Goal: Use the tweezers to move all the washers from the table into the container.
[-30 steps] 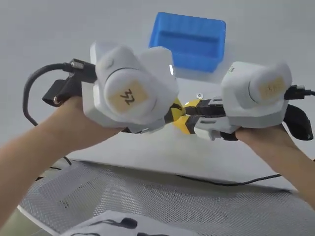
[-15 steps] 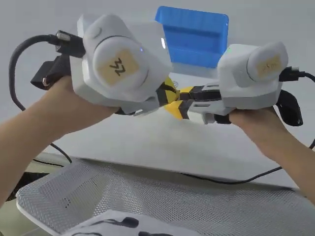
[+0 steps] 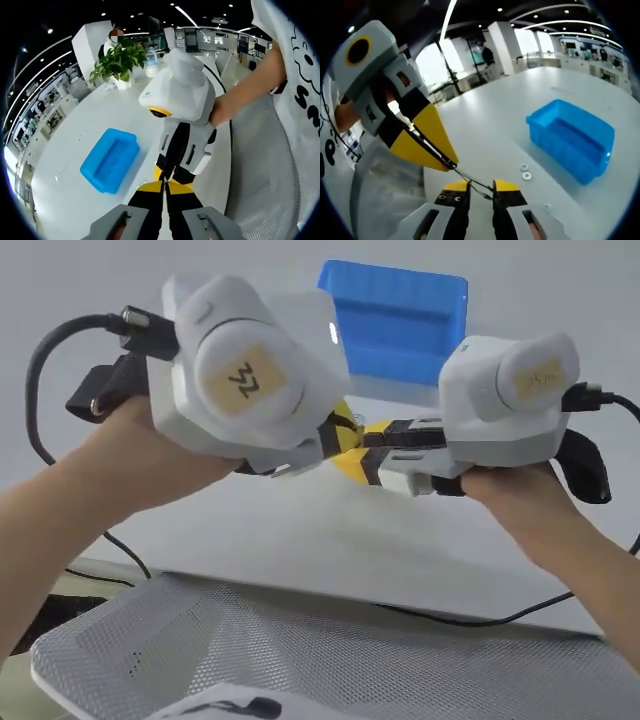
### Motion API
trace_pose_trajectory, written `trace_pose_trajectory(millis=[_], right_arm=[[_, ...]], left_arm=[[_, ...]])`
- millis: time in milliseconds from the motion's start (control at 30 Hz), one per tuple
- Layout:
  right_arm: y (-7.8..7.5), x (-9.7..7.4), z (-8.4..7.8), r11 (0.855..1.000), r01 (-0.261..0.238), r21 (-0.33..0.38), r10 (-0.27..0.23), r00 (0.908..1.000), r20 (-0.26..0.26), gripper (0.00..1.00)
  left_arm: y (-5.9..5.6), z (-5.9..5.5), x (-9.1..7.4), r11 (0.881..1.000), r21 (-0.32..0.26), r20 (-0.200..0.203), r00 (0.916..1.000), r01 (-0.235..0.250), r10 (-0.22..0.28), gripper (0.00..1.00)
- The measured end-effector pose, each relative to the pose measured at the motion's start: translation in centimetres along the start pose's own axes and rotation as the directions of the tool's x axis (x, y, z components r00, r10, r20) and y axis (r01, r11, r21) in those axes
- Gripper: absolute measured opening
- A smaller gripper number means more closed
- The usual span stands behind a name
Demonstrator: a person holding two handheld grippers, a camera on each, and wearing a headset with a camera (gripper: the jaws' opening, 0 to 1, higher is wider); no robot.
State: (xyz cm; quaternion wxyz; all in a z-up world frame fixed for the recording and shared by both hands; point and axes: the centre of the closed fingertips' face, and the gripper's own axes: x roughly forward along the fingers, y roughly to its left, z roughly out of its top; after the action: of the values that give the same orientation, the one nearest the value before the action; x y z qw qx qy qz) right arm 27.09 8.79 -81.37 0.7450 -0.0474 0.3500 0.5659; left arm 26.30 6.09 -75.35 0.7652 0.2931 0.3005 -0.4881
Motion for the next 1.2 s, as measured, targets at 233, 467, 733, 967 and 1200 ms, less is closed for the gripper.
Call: trace_pose_trajectory(millis=[233, 467, 733, 967, 1200], right_arm=[[-0.1, 0.0, -0.2, 1.0, 0.009, 0.001, -0.009, 0.9999, -0.007, 0.11], [-0.4, 0.1, -0.4, 0.987, 0.047, -0.153, -0.057, 0.9967, -0.059, 0.07], [-0.6, -0.2, -0.5, 0.935, 0.11, -0.336, -0.147, 0.9853, -0.087, 0.03], [-1.0, -1.2, 0.7, 0.934, 0.12, -0.338, -0.152, 0.9859, -0.071, 0.03], [-1.0, -2.0, 3.1, 0.942, 0.112, -0.316, -0.131, 0.9906, -0.039, 0.03]], left_arm=[[0.3, 0.0, 0.2, 1.0, -0.005, 0.007, 1.0, 0.006, -0.006, 0.0], [0.6, 0.1, 0.4, 1.0, -0.013, 0.005, 1.0, 0.003, -0.003, 0.0], [0.8, 0.4, 0.8, 1.0, -0.005, 0.016, 0.9998, 0.008, -0.008, 0.0], [1.4, 1.5, 0.2, 0.996, -0.084, 0.08, 0.9963, -0.026, 0.032, 0.0], [2.4, 2.3, -1.1, 0.978, -0.199, 0.147, 0.9846, -0.065, 0.096, 0.09]])
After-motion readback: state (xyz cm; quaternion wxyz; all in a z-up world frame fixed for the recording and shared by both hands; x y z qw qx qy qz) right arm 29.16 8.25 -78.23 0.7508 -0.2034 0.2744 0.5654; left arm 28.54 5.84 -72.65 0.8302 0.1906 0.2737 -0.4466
